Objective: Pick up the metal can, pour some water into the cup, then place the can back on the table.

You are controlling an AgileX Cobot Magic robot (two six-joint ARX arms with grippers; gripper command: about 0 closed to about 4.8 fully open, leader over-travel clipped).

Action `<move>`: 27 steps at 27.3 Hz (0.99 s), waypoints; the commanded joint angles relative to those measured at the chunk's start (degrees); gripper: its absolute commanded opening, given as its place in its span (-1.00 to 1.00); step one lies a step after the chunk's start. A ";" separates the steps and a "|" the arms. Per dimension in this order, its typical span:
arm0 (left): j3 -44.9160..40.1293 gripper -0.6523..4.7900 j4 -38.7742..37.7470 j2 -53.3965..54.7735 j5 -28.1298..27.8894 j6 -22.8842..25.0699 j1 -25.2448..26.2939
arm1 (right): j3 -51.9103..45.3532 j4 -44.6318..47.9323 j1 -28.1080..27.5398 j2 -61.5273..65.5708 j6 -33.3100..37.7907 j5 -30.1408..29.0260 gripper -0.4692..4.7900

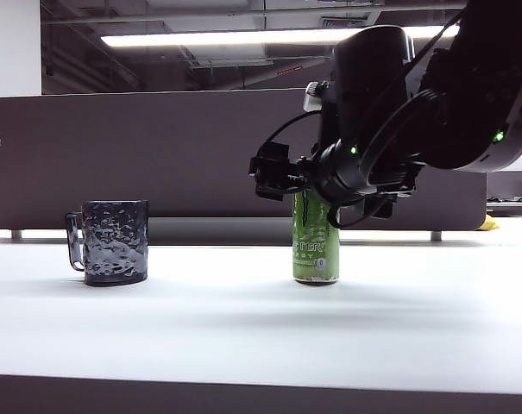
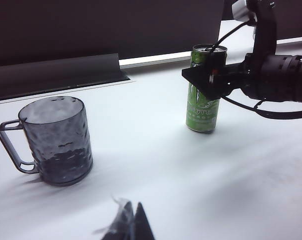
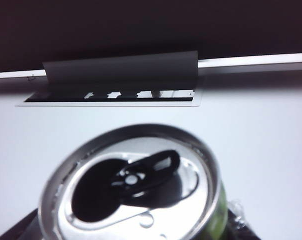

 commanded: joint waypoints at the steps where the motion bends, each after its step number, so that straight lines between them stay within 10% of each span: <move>1: 0.07 -0.78 0.77 0.04 0.15 0.00 -0.04 | 0.39 0.96 -0.31 0.15 0.24 0.55 1.00; 27: 0.07 -0.78 0.77 0.04 0.15 0.00 -0.04 | 0.37 0.63 -0.94 0.57 -1.14 0.02 0.93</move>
